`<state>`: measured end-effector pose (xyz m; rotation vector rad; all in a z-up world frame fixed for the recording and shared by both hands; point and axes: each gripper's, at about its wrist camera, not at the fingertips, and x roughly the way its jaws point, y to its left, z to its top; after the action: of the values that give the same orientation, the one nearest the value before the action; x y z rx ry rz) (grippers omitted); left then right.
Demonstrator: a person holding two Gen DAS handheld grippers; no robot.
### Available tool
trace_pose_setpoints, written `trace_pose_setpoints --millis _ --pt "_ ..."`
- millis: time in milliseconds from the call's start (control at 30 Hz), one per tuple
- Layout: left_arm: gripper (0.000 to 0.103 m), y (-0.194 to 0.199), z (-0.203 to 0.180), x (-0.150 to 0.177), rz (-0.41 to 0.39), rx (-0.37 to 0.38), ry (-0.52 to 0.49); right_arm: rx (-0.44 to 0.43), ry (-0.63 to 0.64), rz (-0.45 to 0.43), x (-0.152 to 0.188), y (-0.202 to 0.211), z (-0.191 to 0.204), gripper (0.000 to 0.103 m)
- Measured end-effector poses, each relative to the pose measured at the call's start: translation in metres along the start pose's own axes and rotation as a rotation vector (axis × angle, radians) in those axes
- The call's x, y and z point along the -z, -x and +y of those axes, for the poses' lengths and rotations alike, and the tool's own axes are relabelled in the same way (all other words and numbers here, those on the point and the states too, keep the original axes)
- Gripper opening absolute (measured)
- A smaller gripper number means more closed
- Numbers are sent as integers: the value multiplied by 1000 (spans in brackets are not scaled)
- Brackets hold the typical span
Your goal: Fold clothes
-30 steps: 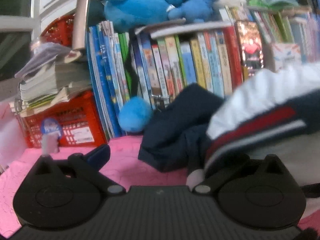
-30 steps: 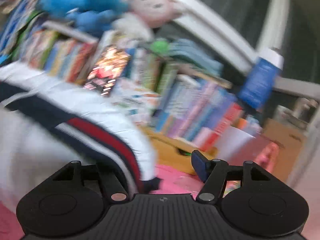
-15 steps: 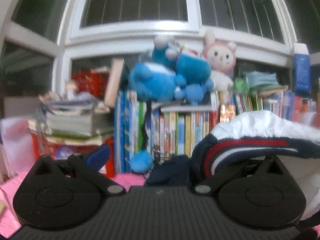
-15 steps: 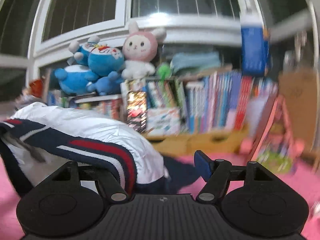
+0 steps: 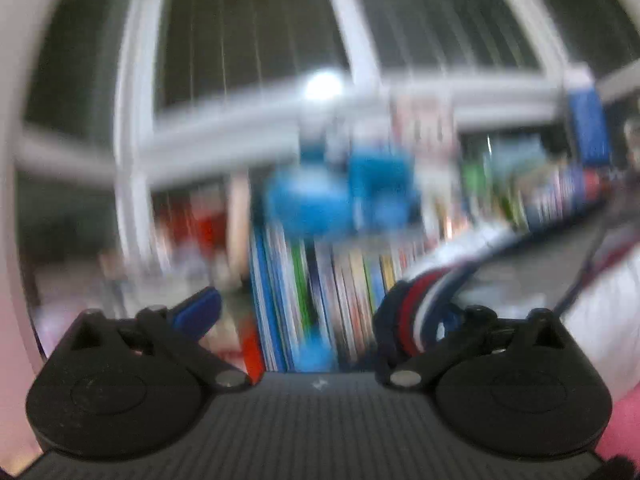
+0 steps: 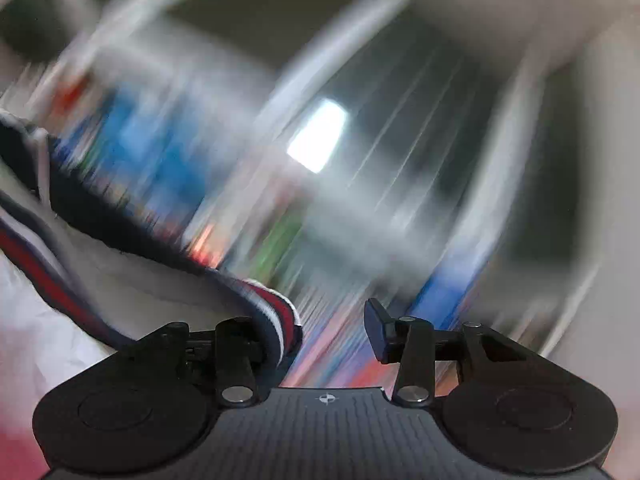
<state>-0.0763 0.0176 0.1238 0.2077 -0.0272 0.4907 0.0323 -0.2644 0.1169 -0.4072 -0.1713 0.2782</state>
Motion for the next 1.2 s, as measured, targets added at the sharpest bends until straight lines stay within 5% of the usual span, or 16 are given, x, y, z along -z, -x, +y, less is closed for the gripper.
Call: trace_pose_setpoints --millis 67,133,233,333,700,833,1200 --pt "103 5 7 3 28 24 32 67 -73 -177 -28 22 -14 45" --pt "103 5 19 22 125 71 103 -35 -161 -15 -24 15 -31 34" --pt "103 5 19 71 303 161 153 -183 -183 189 18 12 -35 34" --pt "103 11 8 105 399 197 138 -243 -125 319 58 24 -13 34" --pt "103 2 -1 146 546 264 195 -310 -131 453 116 36 23 40" --pt "103 0 -5 153 586 274 183 -343 -130 473 124 32 30 55" --pt "103 -17 -9 167 718 317 190 -398 -168 519 137 25 45 54"
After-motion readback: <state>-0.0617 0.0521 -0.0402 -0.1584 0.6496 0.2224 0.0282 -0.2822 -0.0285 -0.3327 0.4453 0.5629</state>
